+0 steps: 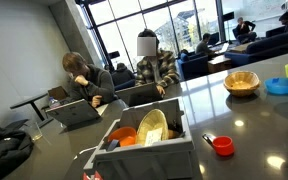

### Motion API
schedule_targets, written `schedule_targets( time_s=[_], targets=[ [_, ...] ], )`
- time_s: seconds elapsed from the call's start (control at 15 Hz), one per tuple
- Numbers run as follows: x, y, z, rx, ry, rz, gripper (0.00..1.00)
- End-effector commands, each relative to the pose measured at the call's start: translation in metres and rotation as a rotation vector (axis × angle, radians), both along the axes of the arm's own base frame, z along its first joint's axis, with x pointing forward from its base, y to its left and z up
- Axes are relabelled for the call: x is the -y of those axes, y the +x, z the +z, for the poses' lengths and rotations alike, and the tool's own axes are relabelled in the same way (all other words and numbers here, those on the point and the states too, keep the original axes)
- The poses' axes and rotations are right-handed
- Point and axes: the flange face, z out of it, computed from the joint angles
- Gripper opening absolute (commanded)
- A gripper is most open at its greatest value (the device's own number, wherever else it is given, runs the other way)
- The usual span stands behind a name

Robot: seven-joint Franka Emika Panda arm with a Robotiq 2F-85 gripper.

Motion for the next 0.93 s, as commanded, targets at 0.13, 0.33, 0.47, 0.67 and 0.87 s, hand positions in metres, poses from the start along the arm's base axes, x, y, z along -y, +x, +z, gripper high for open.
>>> schedule_targets(
  time_s=[0.13,0.33,0.47,0.67,0.87],
  targets=[
    [-0.008,0.01,-0.008,-0.037,0.013,-0.001,1.0],
    [-0.012,0.012,-0.018,-0.059,0.012,-0.001,1.0],
    [-0.012,0.014,-0.025,-0.067,0.011,-0.007,1.0],
    [-0.009,0.018,-0.039,-0.084,0.009,-0.023,1.0],
    [-0.004,0.021,-0.05,-0.089,0.012,-0.039,1.0]
  ],
)
